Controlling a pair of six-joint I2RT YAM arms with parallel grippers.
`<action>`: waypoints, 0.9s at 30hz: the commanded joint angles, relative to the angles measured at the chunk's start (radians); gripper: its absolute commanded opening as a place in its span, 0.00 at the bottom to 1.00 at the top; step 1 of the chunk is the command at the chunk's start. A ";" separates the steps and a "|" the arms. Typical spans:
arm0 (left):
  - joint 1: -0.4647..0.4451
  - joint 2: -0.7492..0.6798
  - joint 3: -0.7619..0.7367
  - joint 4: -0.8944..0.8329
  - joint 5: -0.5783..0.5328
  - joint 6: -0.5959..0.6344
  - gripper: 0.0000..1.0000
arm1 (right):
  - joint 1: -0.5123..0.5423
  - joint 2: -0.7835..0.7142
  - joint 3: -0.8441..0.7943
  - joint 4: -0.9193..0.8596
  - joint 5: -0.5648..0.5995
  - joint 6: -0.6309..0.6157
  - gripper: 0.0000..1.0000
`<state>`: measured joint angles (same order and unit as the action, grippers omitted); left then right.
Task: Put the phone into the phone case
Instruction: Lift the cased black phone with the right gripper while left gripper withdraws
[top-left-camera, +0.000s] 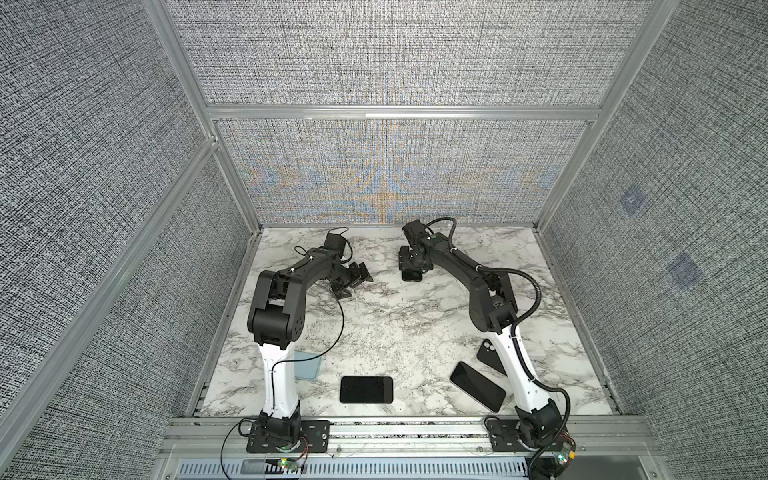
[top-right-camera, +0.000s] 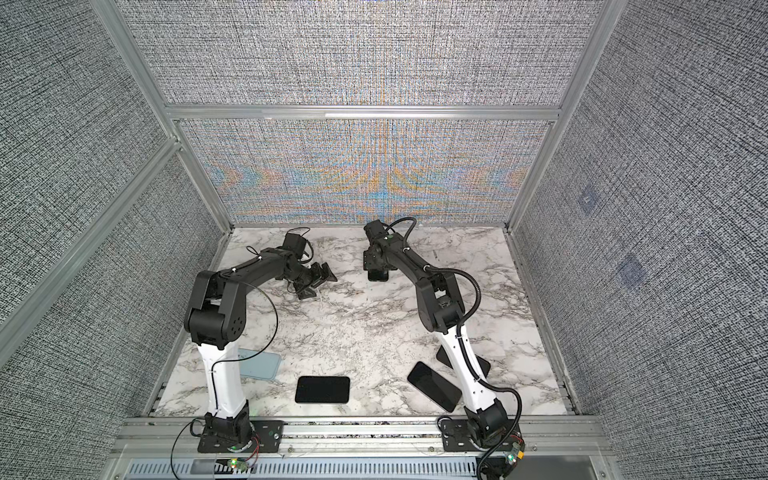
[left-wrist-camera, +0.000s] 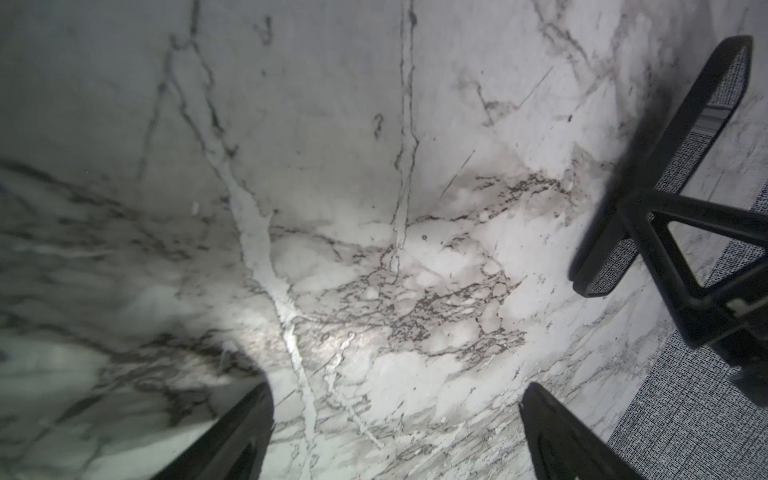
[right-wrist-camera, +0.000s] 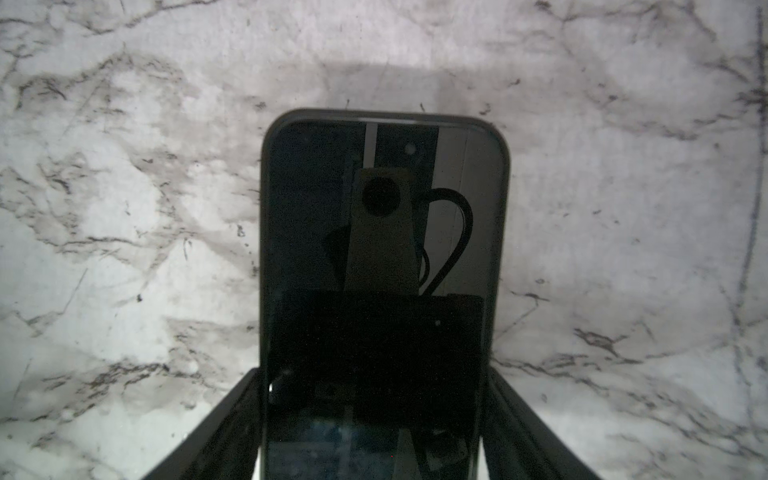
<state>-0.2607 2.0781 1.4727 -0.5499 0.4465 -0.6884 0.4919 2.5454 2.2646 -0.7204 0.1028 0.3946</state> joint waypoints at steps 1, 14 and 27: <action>0.001 -0.011 -0.010 -0.007 -0.003 0.012 0.94 | 0.001 0.001 0.007 0.008 -0.004 0.001 0.77; 0.005 -0.026 -0.037 0.006 -0.009 0.011 0.94 | 0.002 -0.001 0.009 0.004 -0.009 0.007 0.82; 0.005 -0.081 -0.068 -0.011 -0.012 0.012 0.94 | 0.007 -0.095 -0.024 -0.014 -0.054 -0.002 0.84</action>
<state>-0.2584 2.0277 1.4101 -0.5335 0.4442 -0.6853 0.4953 2.4931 2.2539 -0.7227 0.0700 0.3992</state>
